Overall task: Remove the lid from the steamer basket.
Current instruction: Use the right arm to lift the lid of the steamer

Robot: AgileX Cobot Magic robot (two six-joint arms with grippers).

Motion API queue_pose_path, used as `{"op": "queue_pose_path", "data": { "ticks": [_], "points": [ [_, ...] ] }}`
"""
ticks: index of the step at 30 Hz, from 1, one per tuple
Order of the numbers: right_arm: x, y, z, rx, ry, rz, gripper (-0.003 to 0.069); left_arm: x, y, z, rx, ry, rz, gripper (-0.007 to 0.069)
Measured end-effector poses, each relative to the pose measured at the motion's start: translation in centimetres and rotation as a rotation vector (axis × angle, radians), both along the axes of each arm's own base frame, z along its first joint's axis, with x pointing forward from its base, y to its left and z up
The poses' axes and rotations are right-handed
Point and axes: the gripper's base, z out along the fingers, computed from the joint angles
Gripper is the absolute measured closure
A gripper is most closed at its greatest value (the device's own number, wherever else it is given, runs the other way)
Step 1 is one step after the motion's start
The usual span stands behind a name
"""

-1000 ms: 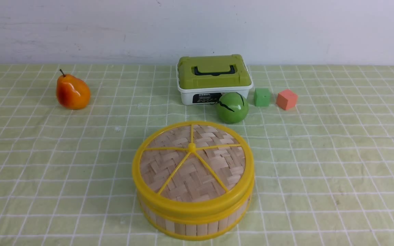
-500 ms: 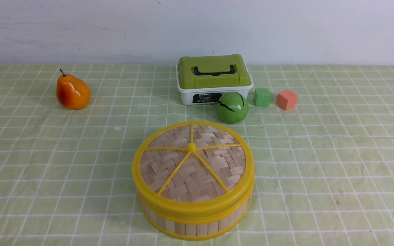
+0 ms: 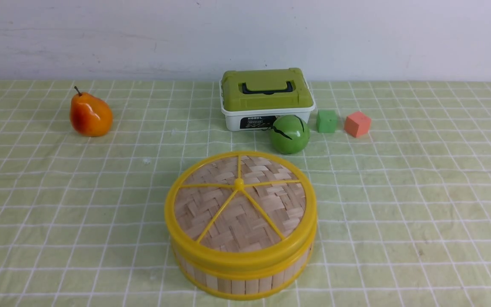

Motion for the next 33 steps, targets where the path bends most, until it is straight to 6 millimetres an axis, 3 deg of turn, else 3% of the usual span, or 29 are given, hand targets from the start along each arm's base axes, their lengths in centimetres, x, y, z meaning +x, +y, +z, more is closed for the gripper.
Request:
{"op": "queue_pose_path", "data": {
  "ticks": [27, 30, 32, 33],
  "points": [
    [0.0, 0.0, 0.0, 0.029, 0.0, -0.003, 0.0418, 0.0, 0.1, 0.0, 0.029, 0.0, 0.002, 0.0386],
    [0.0, 0.4, 0.1, 0.223, -0.002, -0.02, 0.0418, 0.0, 0.1, 0.0, 0.029, 0.0, 0.002, 0.0386],
    [0.0, 1.1, 0.2, 0.54, 0.008, -0.045, 0.0418, 0.0, 0.1, 0.0, 0.03, 0.0, 0.002, 0.0386],
    [0.0, 1.6, 0.3, 0.781, 0.026, -0.061, 0.0418, 0.0, 0.1, 0.0, 0.03, 0.0, 0.002, 0.0386]
  ]
}}
